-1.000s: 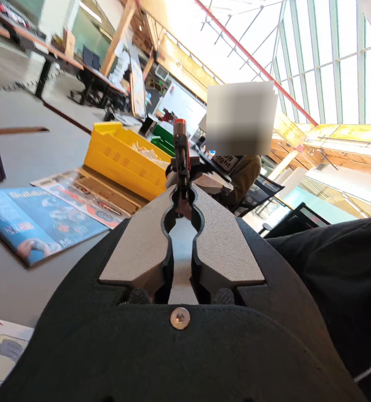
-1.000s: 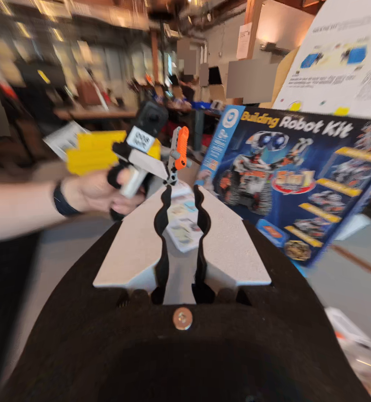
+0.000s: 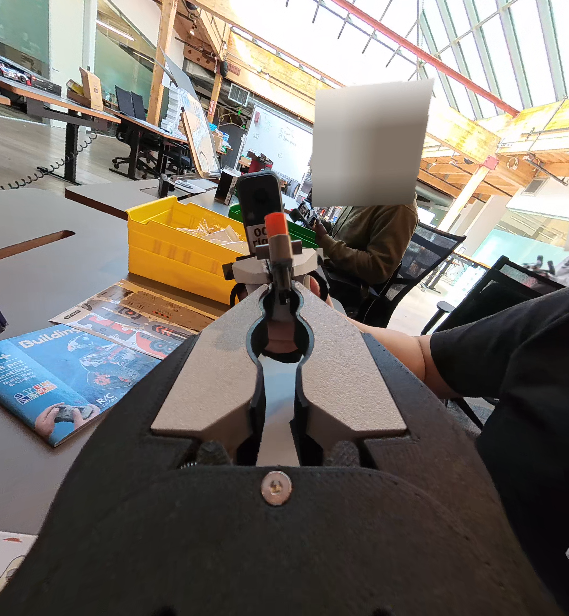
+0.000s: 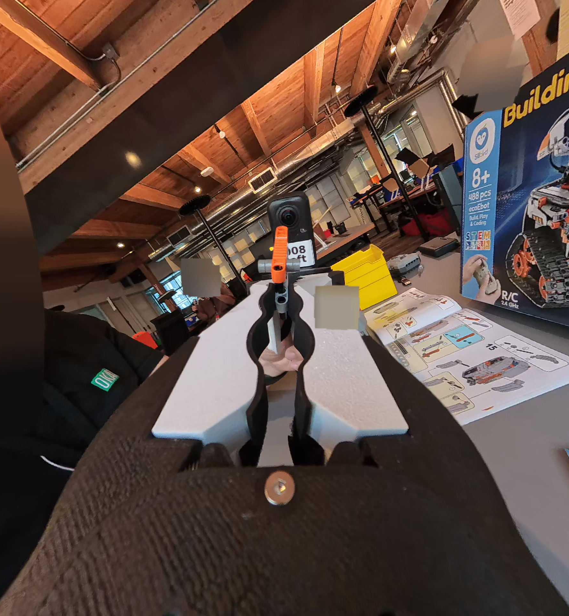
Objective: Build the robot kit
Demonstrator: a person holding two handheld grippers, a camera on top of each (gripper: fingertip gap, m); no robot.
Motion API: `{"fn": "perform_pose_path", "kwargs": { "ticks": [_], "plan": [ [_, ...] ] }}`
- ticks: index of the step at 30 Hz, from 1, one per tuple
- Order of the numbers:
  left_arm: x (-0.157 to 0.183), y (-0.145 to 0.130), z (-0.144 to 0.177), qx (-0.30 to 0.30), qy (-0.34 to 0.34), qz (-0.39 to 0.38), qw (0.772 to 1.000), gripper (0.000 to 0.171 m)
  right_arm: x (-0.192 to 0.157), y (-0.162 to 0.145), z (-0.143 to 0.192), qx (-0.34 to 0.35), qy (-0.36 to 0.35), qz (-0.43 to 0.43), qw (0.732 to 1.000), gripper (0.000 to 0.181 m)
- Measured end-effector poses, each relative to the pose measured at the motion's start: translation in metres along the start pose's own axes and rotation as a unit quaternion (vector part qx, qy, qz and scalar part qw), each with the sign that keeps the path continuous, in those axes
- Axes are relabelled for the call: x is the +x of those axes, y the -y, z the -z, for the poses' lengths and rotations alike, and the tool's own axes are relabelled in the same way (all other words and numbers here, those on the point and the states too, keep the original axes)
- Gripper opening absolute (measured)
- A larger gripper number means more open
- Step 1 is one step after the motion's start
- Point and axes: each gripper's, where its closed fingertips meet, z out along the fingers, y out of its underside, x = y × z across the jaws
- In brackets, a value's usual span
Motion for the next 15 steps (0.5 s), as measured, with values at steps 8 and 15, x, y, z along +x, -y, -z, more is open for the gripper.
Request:
{"fn": "perform_pose_path", "kwargs": {
  "ticks": [8,15],
  "plan": [
    [0.001,-0.003,0.001,-0.013,-0.013,0.013,1.000,0.014,0.001,0.006,0.005,0.021,0.017,-0.034,0.999,0.005],
    [-0.010,0.011,0.019,0.018,-0.003,0.044,0.999,0.031,0.010,-0.002,0.011,-0.044,-0.046,0.043,0.997,0.005]
  ]
}}
